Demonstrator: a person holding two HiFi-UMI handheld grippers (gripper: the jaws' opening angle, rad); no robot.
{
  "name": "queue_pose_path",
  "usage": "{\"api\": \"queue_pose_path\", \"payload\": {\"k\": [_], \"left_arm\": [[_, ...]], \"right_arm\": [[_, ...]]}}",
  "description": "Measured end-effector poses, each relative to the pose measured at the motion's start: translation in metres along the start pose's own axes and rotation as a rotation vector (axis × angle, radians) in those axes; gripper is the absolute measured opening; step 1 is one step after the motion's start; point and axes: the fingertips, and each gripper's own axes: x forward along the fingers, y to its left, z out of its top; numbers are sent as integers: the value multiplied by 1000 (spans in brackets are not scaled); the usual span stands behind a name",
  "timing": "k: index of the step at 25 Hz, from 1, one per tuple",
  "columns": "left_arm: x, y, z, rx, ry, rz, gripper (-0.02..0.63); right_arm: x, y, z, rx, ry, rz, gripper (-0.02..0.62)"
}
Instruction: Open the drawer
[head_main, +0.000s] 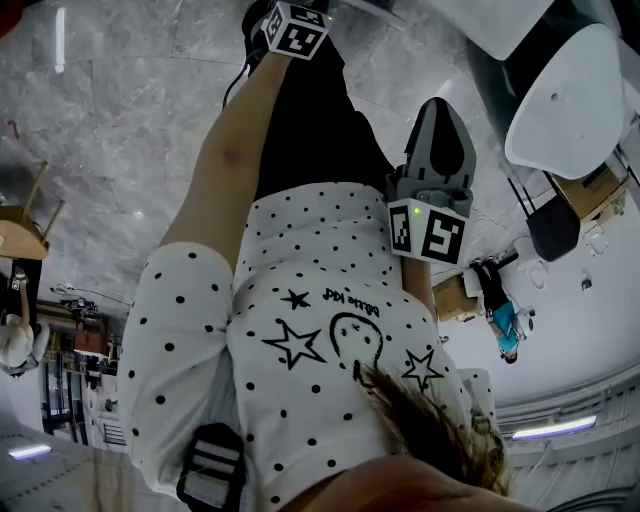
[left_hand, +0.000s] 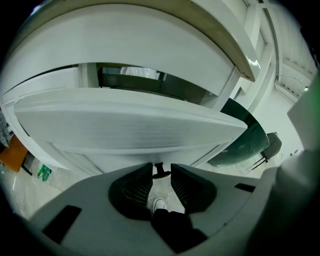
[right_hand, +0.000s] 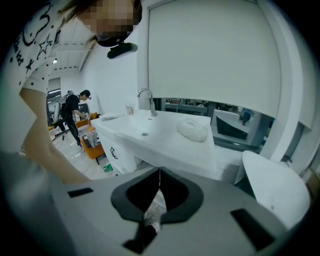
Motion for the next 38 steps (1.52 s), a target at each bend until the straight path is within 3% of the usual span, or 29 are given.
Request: {"api": "queue_pose_path", "payload": {"k": [9,14,15,16,20,29,38], "left_arm": [[-12,-3,-26,-13,32,-10,117],[-21,-7,-27,-1,0,6,108],[-26,-6,-28,-4,-11,17,89],[-30,-3,-30,-16,-22,29,0],[-38,4,-41,-51,-30,22,0],[-59,-7,-17,-50,-35,-11,0],[-128,-12,31,-11,-84,-35,0]], "right_arm": [[14,25,-3,4,20,85,14],[11,29,-5,14,29,97,14],[12,29,-6,17,32,97,14],[13,30,-6,21,35,97,14],[20,31,-4,32,37,97,14],[21,28,7,60,15,79,14],[20,16,22,116,-42,50,14]]}}
